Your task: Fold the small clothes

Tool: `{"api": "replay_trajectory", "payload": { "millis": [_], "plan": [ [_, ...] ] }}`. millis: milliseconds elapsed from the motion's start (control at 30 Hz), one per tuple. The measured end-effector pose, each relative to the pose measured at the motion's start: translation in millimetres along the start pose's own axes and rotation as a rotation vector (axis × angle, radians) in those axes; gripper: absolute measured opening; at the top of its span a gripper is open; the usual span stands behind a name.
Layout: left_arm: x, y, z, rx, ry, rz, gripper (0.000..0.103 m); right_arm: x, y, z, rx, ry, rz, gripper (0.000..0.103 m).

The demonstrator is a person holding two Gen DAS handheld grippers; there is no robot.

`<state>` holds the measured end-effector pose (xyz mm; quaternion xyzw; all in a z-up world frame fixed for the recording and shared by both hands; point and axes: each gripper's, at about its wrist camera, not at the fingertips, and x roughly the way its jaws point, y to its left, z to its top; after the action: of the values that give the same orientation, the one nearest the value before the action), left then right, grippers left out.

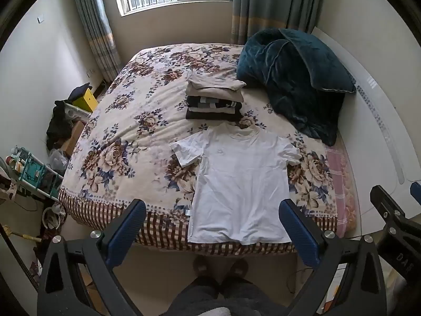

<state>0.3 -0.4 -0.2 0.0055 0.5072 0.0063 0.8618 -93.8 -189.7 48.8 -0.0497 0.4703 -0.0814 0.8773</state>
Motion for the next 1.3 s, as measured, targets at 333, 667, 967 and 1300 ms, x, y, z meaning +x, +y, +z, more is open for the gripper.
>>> {"api": "replay_trajectory", "payload": {
  "millis": [333,667,967,1300],
  "plan": [
    [-1.3,0.2,0.4,-0.005,-0.016,-0.007,0.103,-4.3,-3.9,-0.8,0.006,-0.012,0.015,0.103],
    [-10.1,0.2,4.7,-0.006,-0.025,-0.001,0.103,-8.8,4.1,4.6,-0.018,-0.016,0.01,0.103],
    [-13.2,3.3,6.2,-0.008,-0.032,-0.003,0.103,-13.9,4.1,6.5,-0.017,-0.016,0.016,0.103],
    [-18.5,4.6,10.0,-0.009,-0.036,-0.006,0.103,-22.1,3.7,8.2,-0.02,-0.024,0.019,0.103]
  ]
}}
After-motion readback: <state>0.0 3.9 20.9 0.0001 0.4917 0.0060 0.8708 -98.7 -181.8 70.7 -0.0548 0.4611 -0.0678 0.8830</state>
